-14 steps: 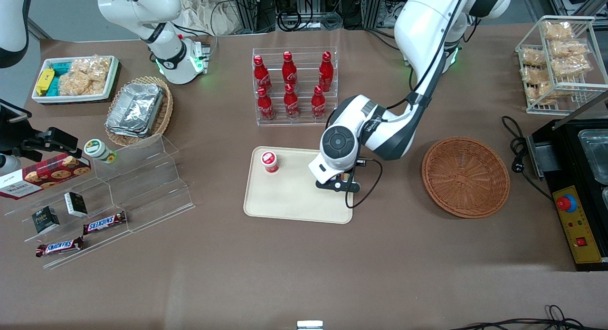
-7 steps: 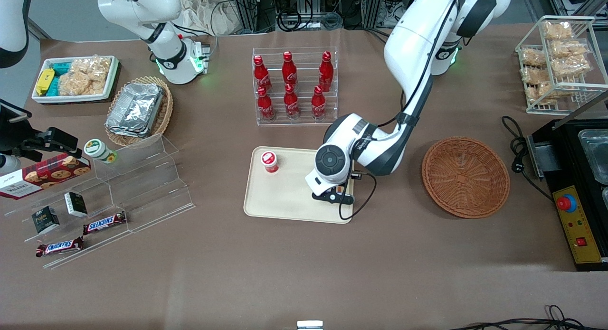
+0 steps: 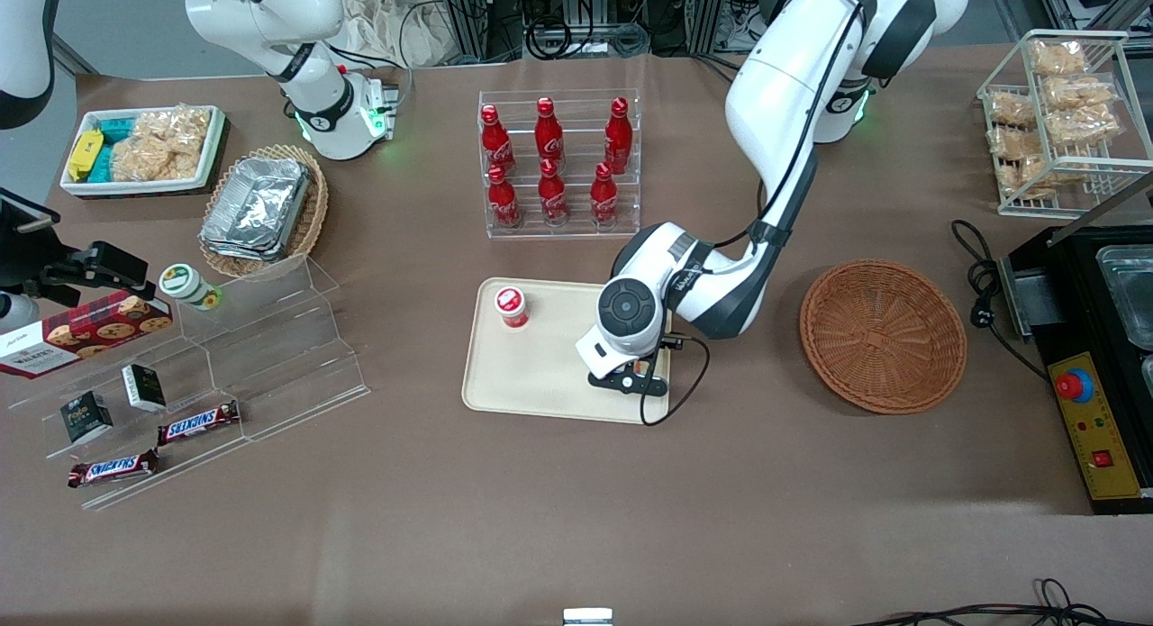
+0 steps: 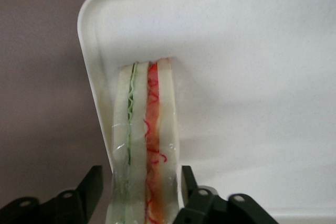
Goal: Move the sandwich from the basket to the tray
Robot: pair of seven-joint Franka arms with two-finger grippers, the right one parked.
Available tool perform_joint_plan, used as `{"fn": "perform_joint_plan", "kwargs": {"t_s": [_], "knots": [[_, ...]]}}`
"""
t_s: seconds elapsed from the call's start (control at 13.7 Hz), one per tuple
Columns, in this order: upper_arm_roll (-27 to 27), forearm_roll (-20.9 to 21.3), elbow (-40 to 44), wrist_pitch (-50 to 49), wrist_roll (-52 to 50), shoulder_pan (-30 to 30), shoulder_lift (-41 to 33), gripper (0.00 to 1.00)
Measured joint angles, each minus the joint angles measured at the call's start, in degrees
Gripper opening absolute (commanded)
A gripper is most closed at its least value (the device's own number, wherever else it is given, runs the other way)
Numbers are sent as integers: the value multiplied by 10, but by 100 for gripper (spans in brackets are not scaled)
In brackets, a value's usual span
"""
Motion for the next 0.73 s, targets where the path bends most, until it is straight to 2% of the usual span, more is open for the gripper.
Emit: {"fn": "perform_joint_plan", "kwargs": {"t_s": [0.29, 0.58, 0.73], "knots": [[1, 0, 11, -1, -46, 1, -28, 100], [6, -1, 12, -58, -90, 24, -105, 100], [28, -1, 12, -94, -105, 26, -144, 100]]}}
